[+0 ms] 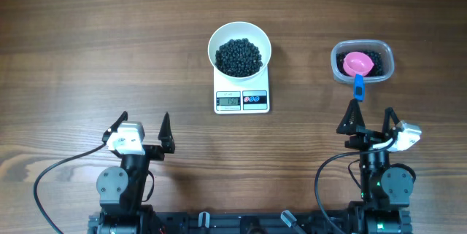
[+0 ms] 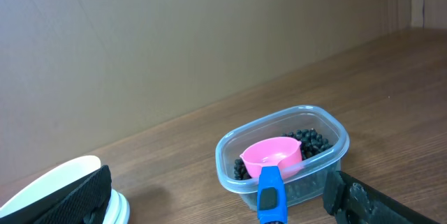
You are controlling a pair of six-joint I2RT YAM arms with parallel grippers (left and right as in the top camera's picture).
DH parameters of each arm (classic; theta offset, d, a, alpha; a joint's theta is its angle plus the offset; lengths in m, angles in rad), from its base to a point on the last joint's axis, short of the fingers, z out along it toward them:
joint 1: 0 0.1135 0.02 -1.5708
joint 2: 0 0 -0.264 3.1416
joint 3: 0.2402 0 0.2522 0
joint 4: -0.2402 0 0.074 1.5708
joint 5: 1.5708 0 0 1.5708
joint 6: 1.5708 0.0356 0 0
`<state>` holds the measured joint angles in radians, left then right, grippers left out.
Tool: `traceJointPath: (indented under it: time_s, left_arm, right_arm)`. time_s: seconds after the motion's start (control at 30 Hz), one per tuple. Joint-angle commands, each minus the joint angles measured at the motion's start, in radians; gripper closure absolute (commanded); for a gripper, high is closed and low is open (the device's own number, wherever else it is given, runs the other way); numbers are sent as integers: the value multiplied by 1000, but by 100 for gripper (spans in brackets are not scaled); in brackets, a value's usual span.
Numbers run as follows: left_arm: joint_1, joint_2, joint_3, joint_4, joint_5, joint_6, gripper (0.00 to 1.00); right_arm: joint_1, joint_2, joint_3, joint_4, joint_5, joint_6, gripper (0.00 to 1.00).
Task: Scoop item into bowl and weigh 150g on scale
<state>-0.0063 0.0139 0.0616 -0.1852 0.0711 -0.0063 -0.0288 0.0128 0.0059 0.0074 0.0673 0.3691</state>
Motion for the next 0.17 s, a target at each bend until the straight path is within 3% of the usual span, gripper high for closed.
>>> traceJointPath:
  time_s: [0.0,0.13]
  left_arm:
    - [-3,-11,-10,6,-17,-13,0]
    - [-3,-11,-10,6,-17,-13,0]
  right_arm:
    - [3,-9,-1,5,-16,8,0]
    - [3,-9,-1,5,-16,8,0]
